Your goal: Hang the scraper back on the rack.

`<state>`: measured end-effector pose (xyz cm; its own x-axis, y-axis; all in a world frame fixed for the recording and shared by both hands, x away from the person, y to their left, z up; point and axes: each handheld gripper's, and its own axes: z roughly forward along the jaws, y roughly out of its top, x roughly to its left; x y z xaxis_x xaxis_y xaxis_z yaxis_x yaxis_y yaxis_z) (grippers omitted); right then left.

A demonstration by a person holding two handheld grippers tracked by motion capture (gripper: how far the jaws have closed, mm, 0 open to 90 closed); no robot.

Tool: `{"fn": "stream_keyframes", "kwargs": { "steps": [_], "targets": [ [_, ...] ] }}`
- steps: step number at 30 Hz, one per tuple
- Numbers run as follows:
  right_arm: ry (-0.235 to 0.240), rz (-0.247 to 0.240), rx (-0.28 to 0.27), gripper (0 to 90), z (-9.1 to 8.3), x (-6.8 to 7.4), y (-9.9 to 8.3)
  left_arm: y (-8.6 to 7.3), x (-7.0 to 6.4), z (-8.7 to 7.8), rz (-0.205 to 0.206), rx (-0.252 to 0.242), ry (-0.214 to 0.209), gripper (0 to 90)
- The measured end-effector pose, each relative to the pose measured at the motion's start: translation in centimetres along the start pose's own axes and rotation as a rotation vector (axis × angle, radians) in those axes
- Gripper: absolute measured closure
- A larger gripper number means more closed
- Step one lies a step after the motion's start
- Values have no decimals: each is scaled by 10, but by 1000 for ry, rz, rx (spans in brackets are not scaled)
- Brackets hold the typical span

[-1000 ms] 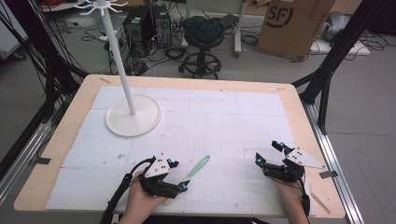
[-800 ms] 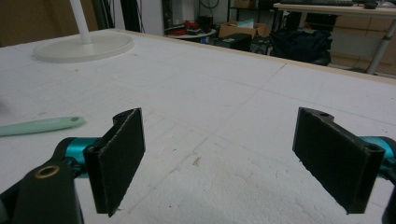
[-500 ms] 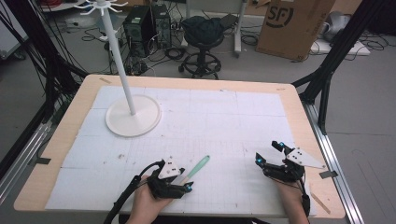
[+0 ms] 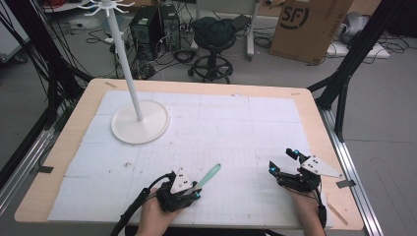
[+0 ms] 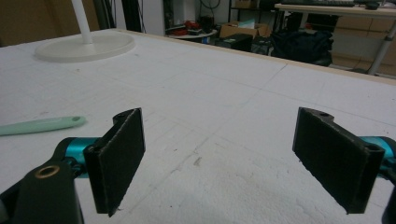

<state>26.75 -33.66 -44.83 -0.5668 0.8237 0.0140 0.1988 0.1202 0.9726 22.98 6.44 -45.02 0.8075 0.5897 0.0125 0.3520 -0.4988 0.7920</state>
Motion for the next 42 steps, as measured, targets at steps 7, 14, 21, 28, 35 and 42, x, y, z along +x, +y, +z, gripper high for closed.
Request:
{"fn": "stream_keyframes", "kwargs": {
  "steps": [7, 14, 21, 28, 35, 42],
  "targets": [
    [1, -5, -1, 161, 0, 0, 0, -1, 2, 0, -48, -2, -19, 778],
    [2, -3, -3, 161, 0, 0, 0, -1, 3, 0, -49, -8, -22, 804],
    [2, -3, -2, 162, 0, 0, 0, -2, 7, -4, -65, -50, -64, 806],
    [2, -6, -4, 162, 0, 0, 0, 2, 23, -25, -126, -135, -86, 806],
    [0, -8, -3, 162, 0, 0, 0, 5, 54, -65, -202, -203, -57, 807],
    [-3, -8, -4, 162, 0, 0, 0, 9, 84, -110, -211, -244, 8, 806]
  ]
}}
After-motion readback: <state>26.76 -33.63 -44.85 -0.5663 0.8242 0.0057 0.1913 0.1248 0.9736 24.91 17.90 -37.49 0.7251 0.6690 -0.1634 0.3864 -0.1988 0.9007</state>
